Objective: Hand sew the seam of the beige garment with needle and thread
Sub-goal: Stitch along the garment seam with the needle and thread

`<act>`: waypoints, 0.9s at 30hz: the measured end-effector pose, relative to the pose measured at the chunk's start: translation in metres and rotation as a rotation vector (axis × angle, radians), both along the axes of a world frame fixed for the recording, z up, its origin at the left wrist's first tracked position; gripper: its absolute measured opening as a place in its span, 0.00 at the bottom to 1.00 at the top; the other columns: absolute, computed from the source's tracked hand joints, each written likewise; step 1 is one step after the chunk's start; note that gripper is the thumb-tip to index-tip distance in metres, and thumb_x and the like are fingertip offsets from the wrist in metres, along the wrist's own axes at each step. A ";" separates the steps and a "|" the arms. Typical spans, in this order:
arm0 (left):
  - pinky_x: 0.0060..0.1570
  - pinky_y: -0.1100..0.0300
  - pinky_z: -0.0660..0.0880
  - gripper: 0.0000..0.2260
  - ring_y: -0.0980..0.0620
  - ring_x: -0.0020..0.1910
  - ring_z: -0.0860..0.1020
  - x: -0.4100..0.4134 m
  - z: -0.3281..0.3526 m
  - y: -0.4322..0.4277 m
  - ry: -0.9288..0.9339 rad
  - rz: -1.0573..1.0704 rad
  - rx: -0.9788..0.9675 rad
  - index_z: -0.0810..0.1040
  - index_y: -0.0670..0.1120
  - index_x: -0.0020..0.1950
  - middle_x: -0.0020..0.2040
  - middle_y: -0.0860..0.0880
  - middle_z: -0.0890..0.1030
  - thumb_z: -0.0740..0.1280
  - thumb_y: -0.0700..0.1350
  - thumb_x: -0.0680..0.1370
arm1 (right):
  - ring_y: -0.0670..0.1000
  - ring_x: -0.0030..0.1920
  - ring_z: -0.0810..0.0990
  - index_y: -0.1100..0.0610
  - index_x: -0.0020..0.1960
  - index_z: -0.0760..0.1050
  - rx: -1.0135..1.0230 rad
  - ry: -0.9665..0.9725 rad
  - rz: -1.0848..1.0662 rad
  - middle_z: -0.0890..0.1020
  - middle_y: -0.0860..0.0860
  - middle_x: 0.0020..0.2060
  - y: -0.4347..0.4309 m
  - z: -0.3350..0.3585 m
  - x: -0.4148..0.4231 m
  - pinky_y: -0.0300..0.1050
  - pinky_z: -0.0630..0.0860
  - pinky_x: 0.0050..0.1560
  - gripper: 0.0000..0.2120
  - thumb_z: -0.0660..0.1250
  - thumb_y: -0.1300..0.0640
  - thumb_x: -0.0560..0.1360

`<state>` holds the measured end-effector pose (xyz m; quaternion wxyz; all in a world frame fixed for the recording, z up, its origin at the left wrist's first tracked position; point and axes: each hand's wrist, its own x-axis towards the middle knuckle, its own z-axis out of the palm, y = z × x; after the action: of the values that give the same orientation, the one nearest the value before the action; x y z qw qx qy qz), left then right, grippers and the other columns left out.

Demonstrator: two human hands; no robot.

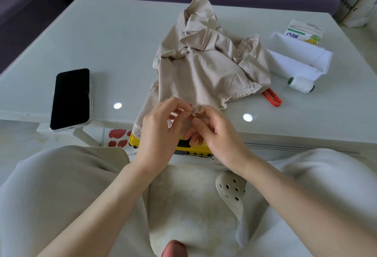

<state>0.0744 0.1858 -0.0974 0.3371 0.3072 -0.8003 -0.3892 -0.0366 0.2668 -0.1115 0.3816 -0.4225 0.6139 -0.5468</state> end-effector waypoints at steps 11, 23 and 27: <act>0.40 0.70 0.73 0.09 0.58 0.42 0.76 0.002 0.000 -0.001 0.076 -0.003 0.102 0.74 0.48 0.44 0.41 0.54 0.79 0.62 0.34 0.79 | 0.46 0.55 0.75 0.52 0.55 0.75 -0.110 0.454 -0.304 0.77 0.46 0.50 -0.002 0.000 -0.013 0.40 0.71 0.57 0.13 0.59 0.46 0.78; 0.38 0.63 0.73 0.05 0.58 0.40 0.78 0.001 0.002 0.004 0.005 -0.190 0.089 0.74 0.39 0.45 0.39 0.64 0.80 0.61 0.32 0.78 | 0.47 0.37 0.80 0.54 0.44 0.81 0.072 -0.119 -0.160 0.81 0.52 0.36 -0.003 0.018 -0.018 0.34 0.76 0.41 0.05 0.67 0.57 0.76; 0.36 0.66 0.71 0.06 0.61 0.38 0.78 0.001 0.001 0.003 -0.026 -0.207 0.112 0.73 0.41 0.44 0.37 0.63 0.79 0.61 0.32 0.79 | 0.46 0.44 0.76 0.55 0.42 0.78 0.033 -0.271 -0.313 0.80 0.50 0.39 -0.007 0.015 -0.030 0.38 0.73 0.50 0.07 0.64 0.60 0.78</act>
<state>0.0753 0.1887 -0.0967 0.2672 0.2463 -0.8089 -0.4621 -0.0665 0.2598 -0.0960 0.3779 -0.2381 0.6242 -0.6410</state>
